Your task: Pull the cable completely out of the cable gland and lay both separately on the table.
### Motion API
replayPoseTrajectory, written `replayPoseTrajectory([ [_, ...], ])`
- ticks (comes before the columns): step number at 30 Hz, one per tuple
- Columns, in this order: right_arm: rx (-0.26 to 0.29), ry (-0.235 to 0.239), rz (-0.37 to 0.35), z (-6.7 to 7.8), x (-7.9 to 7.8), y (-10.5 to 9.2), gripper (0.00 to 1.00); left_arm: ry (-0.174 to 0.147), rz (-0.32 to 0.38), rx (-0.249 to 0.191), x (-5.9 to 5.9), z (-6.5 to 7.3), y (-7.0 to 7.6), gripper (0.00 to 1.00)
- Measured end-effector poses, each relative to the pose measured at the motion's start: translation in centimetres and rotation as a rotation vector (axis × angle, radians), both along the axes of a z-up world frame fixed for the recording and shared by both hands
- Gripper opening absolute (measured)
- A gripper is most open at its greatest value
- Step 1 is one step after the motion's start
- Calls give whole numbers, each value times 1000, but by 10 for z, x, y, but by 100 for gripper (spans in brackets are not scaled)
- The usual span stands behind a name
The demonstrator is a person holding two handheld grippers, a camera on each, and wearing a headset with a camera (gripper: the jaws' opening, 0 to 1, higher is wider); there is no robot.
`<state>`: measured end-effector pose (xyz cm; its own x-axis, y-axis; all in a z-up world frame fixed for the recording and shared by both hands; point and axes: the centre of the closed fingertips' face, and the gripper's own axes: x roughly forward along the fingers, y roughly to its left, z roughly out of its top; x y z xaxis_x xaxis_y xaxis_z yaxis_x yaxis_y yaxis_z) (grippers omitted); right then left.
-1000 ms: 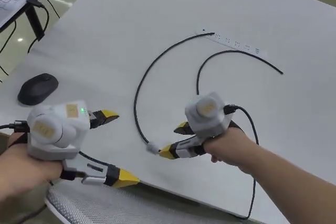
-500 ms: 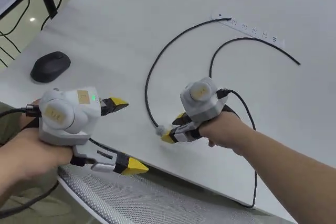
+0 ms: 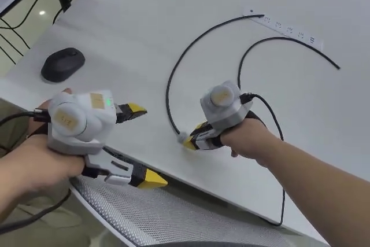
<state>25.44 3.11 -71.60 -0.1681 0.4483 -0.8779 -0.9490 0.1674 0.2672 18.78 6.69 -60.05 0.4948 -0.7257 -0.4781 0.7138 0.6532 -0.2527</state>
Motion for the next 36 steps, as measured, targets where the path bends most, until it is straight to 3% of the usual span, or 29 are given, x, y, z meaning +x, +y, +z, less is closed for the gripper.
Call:
replayPoseTrajectory([
  [11, -1, 28, -31, -2, -2, 2, 9, 6, -1, 2, -5, 0, 1, 92],
  [14, -9, -18, 5, -1, -2, 1, 8, 7, -2, 3, -4, 1, 2, 91],
  [17, -2, -54, 42, 8, -4, 1, 6, 5, -7, 9, 0, 1, 3, 90],
  [28, 15, -93, 75, 42, -5, -15, 6, -14, -79, 5, 21, 15, -13, 86],
  [32, 29, -126, 105, 59, -5, -22, 6, -36, -112, 18, 33, 22, -23, 84],
  [36, 46, -153, 105, 79, -4, -26, 6, -41, -137, -4, 41, 30, -33, 81],
])
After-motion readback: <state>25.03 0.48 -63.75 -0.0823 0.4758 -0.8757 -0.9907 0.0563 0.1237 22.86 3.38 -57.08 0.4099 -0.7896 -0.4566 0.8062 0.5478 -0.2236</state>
